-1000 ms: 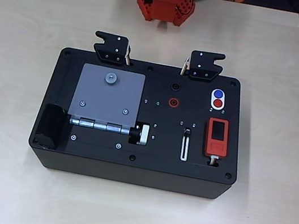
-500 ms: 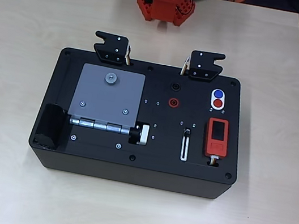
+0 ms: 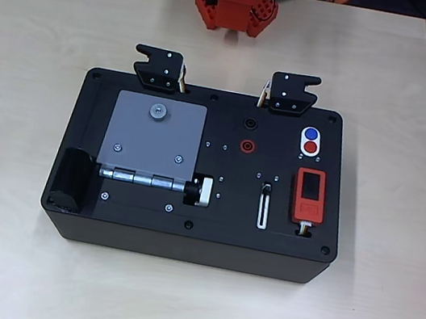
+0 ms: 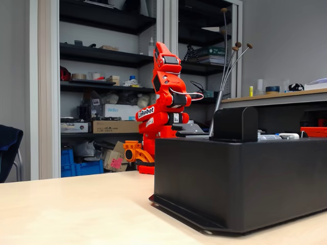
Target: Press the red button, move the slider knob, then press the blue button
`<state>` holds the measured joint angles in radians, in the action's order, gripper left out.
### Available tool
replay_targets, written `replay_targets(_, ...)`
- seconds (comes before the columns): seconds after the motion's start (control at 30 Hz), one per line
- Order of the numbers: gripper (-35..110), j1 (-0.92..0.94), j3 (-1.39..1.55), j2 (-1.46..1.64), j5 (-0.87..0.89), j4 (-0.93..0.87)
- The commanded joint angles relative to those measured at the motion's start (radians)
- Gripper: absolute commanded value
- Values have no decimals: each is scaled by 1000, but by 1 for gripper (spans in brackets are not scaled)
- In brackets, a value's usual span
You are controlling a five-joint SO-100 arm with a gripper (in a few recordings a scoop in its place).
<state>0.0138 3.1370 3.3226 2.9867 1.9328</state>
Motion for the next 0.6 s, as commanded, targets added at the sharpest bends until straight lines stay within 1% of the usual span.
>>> replay_targets(0.0,0,8,5,-2,55,5)
replay_targets(0.57,0,8,5,-2,49,5)
